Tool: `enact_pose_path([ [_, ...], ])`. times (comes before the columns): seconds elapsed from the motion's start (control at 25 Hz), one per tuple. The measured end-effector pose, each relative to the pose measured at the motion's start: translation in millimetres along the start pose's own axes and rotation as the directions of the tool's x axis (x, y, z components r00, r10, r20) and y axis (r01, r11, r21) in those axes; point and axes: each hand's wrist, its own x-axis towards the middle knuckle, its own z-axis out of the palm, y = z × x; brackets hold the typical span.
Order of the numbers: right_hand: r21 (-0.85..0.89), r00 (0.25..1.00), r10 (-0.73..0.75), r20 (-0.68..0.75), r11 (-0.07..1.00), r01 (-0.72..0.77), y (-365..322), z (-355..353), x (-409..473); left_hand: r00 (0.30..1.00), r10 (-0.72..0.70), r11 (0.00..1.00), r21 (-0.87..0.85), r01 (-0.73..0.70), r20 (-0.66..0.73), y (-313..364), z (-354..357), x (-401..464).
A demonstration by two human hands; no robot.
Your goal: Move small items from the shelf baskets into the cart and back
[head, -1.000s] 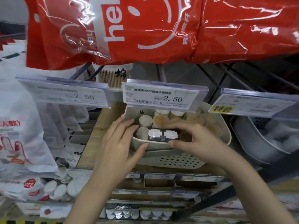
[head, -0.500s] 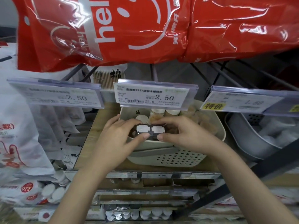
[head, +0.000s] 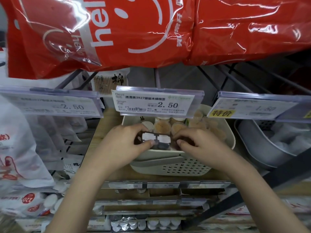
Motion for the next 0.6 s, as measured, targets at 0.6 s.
enact_pose_path([
  [0.6,0.073,0.945,-0.094,-0.312,0.990,0.122,2,6,-15,0.993,0.093,0.995,-0.027,-0.095,-0.078,-4,7,-12],
])
